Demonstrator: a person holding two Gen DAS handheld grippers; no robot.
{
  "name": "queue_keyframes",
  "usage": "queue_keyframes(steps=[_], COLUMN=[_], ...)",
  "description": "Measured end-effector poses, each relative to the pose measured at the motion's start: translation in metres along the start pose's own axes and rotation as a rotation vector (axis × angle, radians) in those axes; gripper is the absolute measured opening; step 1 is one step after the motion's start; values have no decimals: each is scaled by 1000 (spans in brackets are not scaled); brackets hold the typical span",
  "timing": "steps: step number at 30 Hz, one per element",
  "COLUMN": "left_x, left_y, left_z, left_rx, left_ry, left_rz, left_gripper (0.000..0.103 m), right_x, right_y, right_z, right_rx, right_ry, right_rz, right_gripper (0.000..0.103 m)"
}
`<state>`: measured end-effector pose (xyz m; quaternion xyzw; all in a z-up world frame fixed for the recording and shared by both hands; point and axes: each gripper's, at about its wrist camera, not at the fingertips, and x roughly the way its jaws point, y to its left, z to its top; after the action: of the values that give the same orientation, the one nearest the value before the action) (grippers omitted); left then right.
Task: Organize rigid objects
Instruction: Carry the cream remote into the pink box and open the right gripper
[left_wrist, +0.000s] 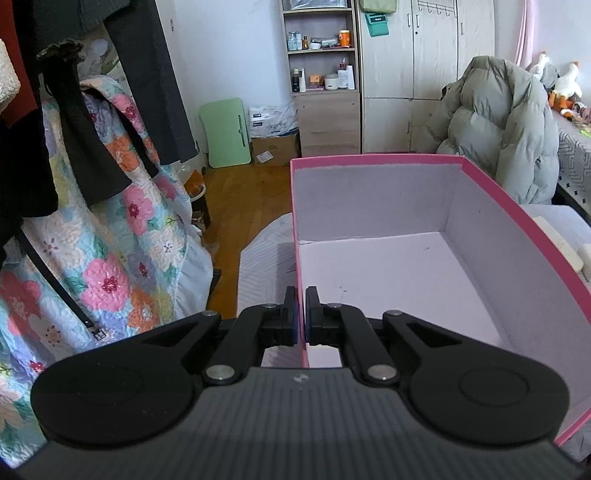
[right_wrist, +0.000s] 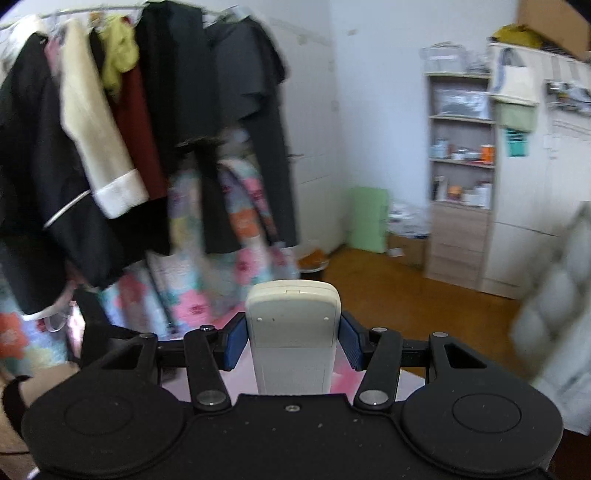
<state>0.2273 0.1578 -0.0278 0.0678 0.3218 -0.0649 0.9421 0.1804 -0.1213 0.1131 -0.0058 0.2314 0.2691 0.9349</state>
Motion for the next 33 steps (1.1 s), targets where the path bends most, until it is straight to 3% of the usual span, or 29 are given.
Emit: queue_keyframes(steps=[5, 12, 15, 18, 27, 33], left_x=[2, 1, 1, 2, 1, 2], left_y=[-5, 6, 10, 10, 13, 13], left_z=[0, 2, 1, 1, -1, 1], left_rx=[-2, -96, -120, -121, -145, -144], left_ry=[27, 30, 34, 30, 26, 43], left_rz=[23, -14, -24, -27, -39, -46], left_gripper=[3, 2, 2, 2, 3, 3], right_x=[84, 185, 209, 205, 161, 162], right_y=[19, 27, 28, 29, 63, 83], right_z=[3, -17, -30, -48, -77, -83], right_rx=[42, 130, 145, 149, -24, -21], right_ry=[99, 88, 145, 189, 377, 444], right_rz=[86, 15, -9, 3, 3, 3], right_gripper=[58, 58, 58, 58, 58, 59])
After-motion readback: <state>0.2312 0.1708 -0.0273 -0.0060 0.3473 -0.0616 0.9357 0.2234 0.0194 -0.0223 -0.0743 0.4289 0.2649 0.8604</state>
